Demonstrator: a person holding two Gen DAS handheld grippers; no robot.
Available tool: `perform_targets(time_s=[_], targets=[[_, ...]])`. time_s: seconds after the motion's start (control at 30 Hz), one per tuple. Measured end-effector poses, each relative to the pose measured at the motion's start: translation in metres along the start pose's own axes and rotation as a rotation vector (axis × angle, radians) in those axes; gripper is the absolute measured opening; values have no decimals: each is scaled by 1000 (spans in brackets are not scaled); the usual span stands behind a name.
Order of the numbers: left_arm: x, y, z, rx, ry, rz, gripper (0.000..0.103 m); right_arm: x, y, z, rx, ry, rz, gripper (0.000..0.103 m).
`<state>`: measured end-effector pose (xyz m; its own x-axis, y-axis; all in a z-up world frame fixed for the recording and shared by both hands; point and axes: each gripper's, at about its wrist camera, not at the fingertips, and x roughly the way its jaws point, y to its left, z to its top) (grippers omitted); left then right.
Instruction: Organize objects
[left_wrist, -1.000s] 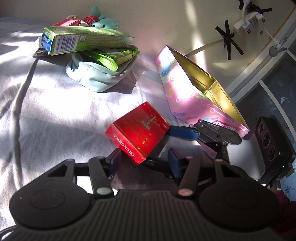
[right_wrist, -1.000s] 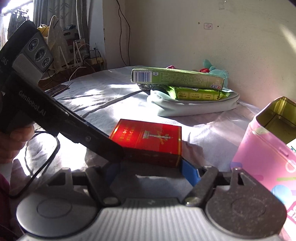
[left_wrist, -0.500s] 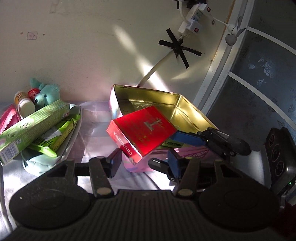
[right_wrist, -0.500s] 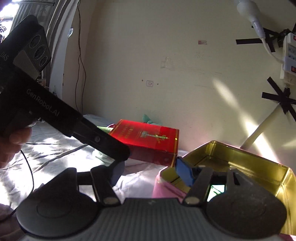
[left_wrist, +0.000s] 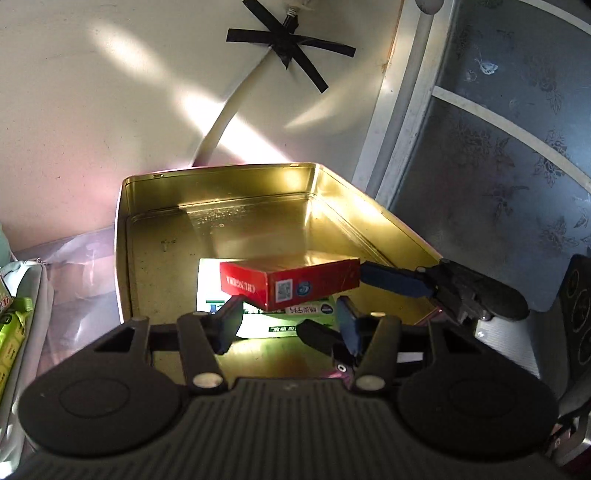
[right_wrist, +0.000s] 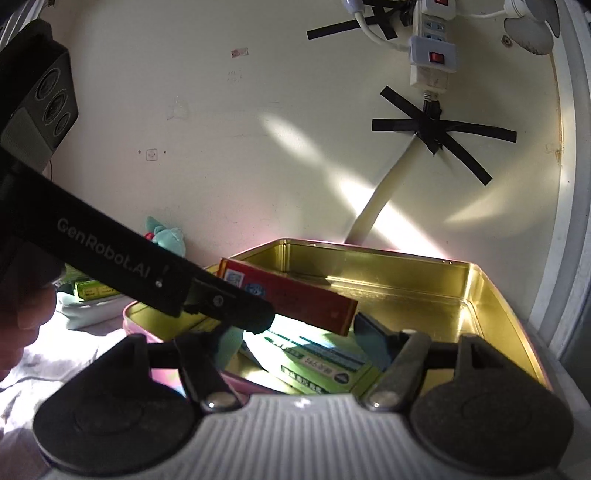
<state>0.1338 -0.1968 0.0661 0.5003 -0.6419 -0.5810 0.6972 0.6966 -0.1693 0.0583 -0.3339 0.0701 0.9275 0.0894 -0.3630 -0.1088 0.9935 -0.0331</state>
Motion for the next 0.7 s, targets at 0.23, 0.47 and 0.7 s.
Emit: perform_targets(time_s=[0.23, 0.47, 0.7], targets=[[-9, 1, -6, -32, -31, 70, 59, 3, 6, -5, -14, 5, -15, 80], [-47, 13, -20, -47, -69, 248, 60, 0, 1, -5, 61, -23, 42, 80], [-82, 47, -58, -110, -48, 360, 62, -7, -16, 0, 226, -56, 49, 79]])
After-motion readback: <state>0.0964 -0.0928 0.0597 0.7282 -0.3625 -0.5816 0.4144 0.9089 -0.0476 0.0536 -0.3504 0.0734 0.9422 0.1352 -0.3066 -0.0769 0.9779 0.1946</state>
